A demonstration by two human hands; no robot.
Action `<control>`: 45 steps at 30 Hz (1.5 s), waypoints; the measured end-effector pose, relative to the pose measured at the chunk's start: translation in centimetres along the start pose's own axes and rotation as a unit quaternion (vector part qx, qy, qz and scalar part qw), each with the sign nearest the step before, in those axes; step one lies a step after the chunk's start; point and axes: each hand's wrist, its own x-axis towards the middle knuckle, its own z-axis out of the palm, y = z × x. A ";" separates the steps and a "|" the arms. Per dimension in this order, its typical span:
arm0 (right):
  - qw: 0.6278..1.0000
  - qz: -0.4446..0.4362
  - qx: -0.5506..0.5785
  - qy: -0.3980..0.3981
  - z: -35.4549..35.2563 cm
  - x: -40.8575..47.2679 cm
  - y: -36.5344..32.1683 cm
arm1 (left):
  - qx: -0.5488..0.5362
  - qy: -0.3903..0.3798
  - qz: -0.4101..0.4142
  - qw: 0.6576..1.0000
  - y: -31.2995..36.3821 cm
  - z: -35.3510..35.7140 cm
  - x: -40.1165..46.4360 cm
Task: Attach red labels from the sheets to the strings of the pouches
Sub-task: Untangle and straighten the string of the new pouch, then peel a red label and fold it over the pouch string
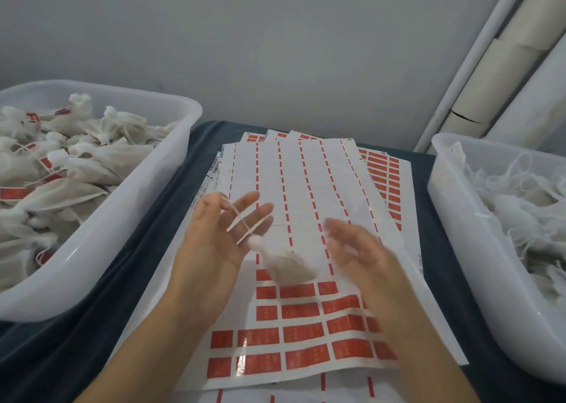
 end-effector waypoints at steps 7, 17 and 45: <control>0.957 0.136 -0.207 0.152 -4.8 1.5 2.5 | 0.351 0.040 0.189 0.916 -1.1 -0.4 -0.2; 0.975 0.217 0.034 0.037 -4.5 0.7 1.2 | 0.688 -0.120 -0.024 0.715 -4.7 -1.1 0.4; 0.982 0.147 -0.038 0.114 -3.0 1.5 1.7 | 0.702 -0.151 -0.017 0.696 -5.1 -1.5 0.2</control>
